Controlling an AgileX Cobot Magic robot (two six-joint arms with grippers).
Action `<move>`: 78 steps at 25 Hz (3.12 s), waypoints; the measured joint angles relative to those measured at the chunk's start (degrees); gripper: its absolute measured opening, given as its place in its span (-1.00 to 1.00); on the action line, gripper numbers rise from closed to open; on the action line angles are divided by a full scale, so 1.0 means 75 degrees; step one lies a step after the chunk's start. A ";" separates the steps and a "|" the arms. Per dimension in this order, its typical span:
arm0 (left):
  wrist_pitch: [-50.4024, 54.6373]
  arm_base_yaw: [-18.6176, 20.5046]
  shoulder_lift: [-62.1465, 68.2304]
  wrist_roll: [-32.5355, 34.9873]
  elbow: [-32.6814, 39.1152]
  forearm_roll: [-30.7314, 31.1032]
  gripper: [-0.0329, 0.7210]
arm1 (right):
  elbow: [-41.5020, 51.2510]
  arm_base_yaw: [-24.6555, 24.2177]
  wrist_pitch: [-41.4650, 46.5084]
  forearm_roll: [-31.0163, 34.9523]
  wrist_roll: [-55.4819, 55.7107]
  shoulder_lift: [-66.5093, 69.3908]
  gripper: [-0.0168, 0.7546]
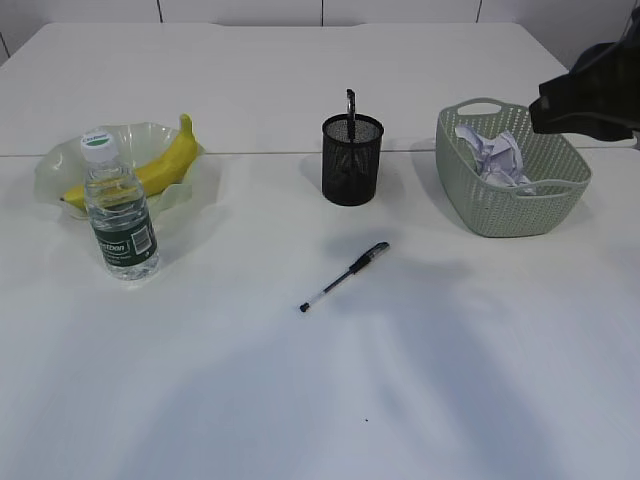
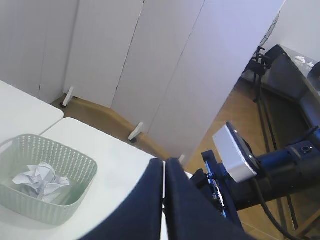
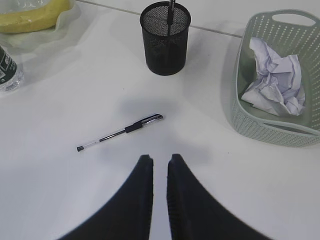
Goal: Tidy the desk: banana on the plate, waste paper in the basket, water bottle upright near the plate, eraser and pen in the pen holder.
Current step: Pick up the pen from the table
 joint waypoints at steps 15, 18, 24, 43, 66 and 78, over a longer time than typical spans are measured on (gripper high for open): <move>0.0000 0.0000 0.0000 0.0000 0.0000 0.0000 -0.94 | 0.0000 0.0000 0.0077 0.0000 0.0000 0.0000 -0.77; 0.0014 0.0000 0.0000 0.0000 0.0000 0.0000 -0.94 | 0.0000 0.0000 0.0077 0.0000 0.0000 0.0000 -0.77; 0.0012 0.0000 0.0000 0.0000 0.0000 0.0000 -0.94 | 0.0000 0.0000 0.0077 0.0000 0.0000 0.0000 -0.77; 0.0092 0.0000 0.0000 0.0000 0.0000 0.0000 -0.94 | 0.0000 0.0000 0.0161 0.0000 0.0000 0.0000 -0.77; -0.0858 -0.0388 0.1254 -0.0954 0.0000 0.3228 -0.27 | 0.0000 0.0000 0.0454 0.0000 0.0000 0.0000 -0.77; -0.0564 -0.0543 0.1077 -0.1543 0.0014 0.3900 -0.26 | -0.0193 0.0000 0.0222 0.1194 0.0105 0.0429 -0.77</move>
